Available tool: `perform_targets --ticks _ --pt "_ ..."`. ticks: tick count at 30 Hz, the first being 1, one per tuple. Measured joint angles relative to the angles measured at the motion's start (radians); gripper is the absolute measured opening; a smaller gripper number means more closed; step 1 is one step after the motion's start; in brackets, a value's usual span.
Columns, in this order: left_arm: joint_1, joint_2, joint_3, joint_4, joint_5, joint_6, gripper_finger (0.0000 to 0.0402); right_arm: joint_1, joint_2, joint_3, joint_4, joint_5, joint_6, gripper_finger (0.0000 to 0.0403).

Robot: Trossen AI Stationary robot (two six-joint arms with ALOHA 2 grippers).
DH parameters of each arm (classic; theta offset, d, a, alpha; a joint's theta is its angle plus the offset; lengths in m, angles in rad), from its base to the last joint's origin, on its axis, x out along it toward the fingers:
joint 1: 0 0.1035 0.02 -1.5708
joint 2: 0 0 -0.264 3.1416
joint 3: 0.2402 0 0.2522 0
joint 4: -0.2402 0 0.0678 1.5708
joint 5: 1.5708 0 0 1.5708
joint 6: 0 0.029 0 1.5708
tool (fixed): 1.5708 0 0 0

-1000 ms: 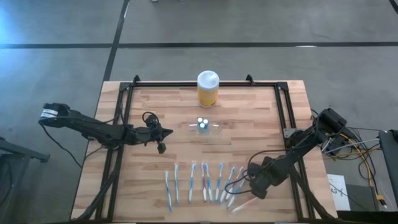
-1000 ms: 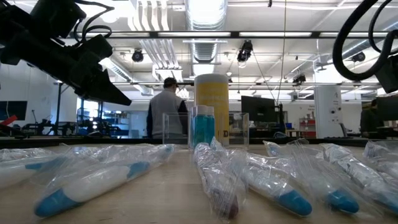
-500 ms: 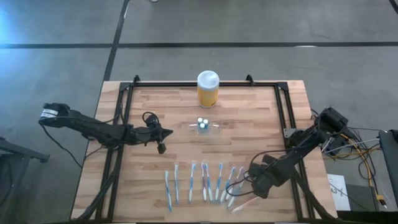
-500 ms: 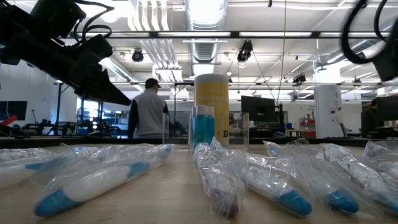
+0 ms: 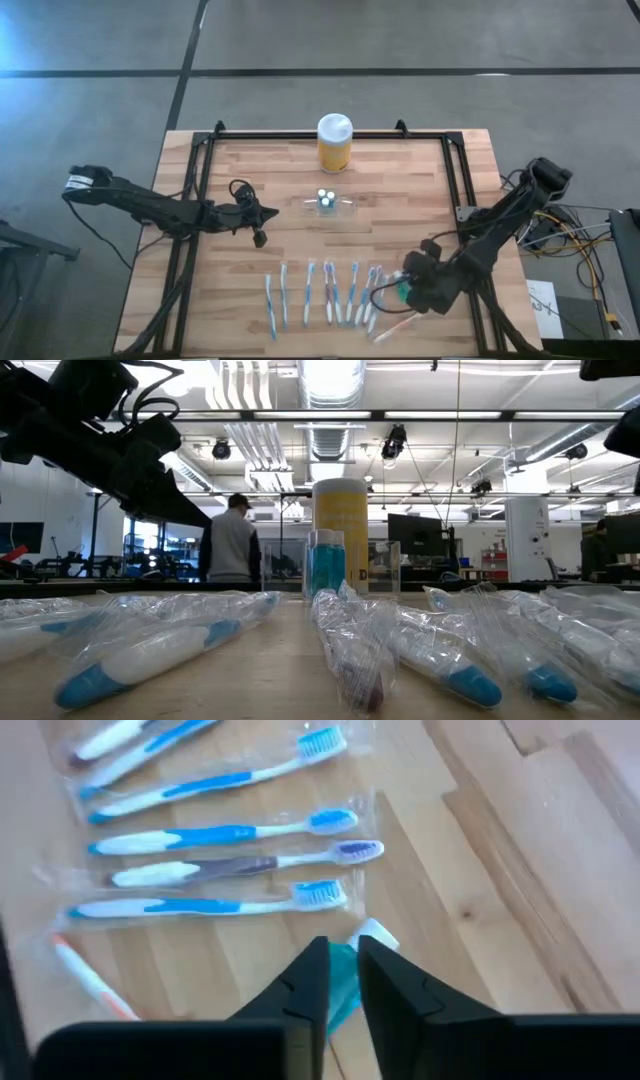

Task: Pick & Place toothbrushing station
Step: Put the blue mouthwash into the middle of the transparent organizer

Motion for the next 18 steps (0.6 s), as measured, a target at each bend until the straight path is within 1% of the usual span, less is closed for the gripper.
perform_targets --ticks 2,3,6,9,13,16,18 --pt "0.000 0.000 0.000 0.000 0.000 0.000 0.0007 0.000 0.001 -0.003 -0.004 -0.011 0.011 0.0017" --pt "0.000 0.000 0.000 -0.001 0.000 0.000 0.0007 0.000 0.006 -0.003 -0.009 -0.009 0.025 0.0013" --pt "0.000 0.000 0.000 -0.001 0.001 0.000 0.0007 -0.001 0.026 -0.003 -0.005 -0.011 0.079 0.0015" --pt "0.000 0.000 0.000 -0.001 0.001 -0.002 0.0007 -0.004 0.046 -0.001 0.002 -0.100 0.119 0.0026" --pt "0.000 0.000 0.000 -0.001 0.001 -0.002 0.0007 -0.007 0.063 -0.001 0.002 -0.237 0.188 0.0058" --pt "0.000 0.000 0.000 -0.002 0.001 -0.002 0.0007 -0.007 0.066 -0.001 0.007 -0.292 0.227 0.0097" --pt "0.000 0.000 0.000 -0.001 0.001 -0.001 0.0007 -0.007 0.062 0.001 0.006 -0.303 0.231 0.0130"
